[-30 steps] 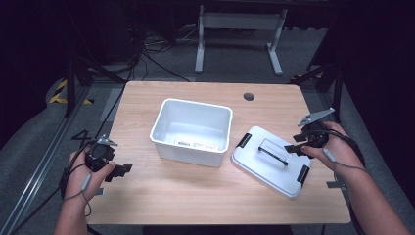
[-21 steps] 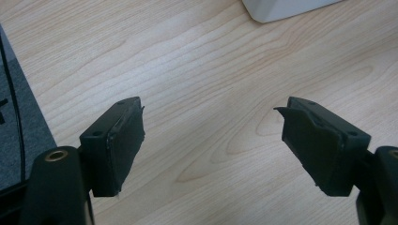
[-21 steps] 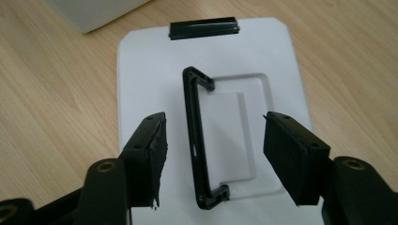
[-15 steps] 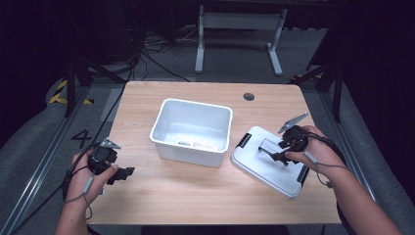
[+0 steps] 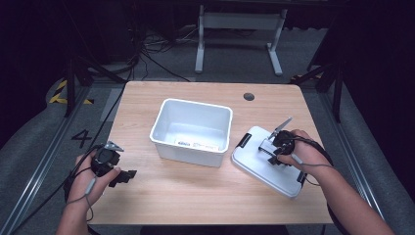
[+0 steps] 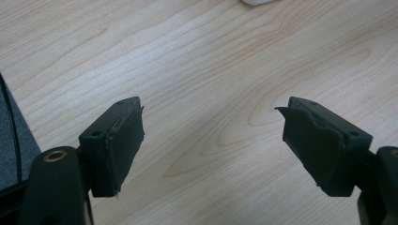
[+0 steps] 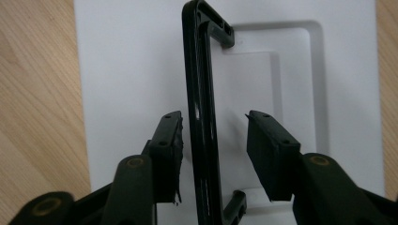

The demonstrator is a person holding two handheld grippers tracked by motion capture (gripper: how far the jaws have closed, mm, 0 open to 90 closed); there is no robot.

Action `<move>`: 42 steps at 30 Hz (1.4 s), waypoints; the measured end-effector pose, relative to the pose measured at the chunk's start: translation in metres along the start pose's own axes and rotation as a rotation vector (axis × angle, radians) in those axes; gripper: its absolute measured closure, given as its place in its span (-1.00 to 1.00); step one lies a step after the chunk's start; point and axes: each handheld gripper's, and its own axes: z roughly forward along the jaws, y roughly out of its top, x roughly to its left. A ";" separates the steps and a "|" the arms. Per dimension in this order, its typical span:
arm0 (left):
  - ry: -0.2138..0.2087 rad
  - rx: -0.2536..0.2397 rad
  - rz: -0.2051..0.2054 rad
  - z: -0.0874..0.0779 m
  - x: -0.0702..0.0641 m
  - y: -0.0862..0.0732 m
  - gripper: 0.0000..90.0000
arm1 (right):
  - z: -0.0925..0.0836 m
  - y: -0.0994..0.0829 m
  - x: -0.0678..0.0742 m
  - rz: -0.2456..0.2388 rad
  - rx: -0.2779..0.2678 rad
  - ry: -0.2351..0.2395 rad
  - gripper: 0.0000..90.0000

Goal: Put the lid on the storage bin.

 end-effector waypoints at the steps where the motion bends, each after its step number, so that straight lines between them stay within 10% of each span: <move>1: -0.002 0.001 0.011 0.001 -0.001 0.000 -0.53 | 0.001 0.001 0.000 0.000 0.005 -0.005 0.39; 8: -0.007 -0.003 0.014 0.002 -0.001 0.002 -0.53 | -0.004 0.008 -0.001 -0.064 0.038 -0.071 0.87; 42: -0.013 -0.035 -0.033 0.005 0.015 0.019 -0.53 | -0.096 0.033 -0.008 -0.121 -0.118 -0.117 0.88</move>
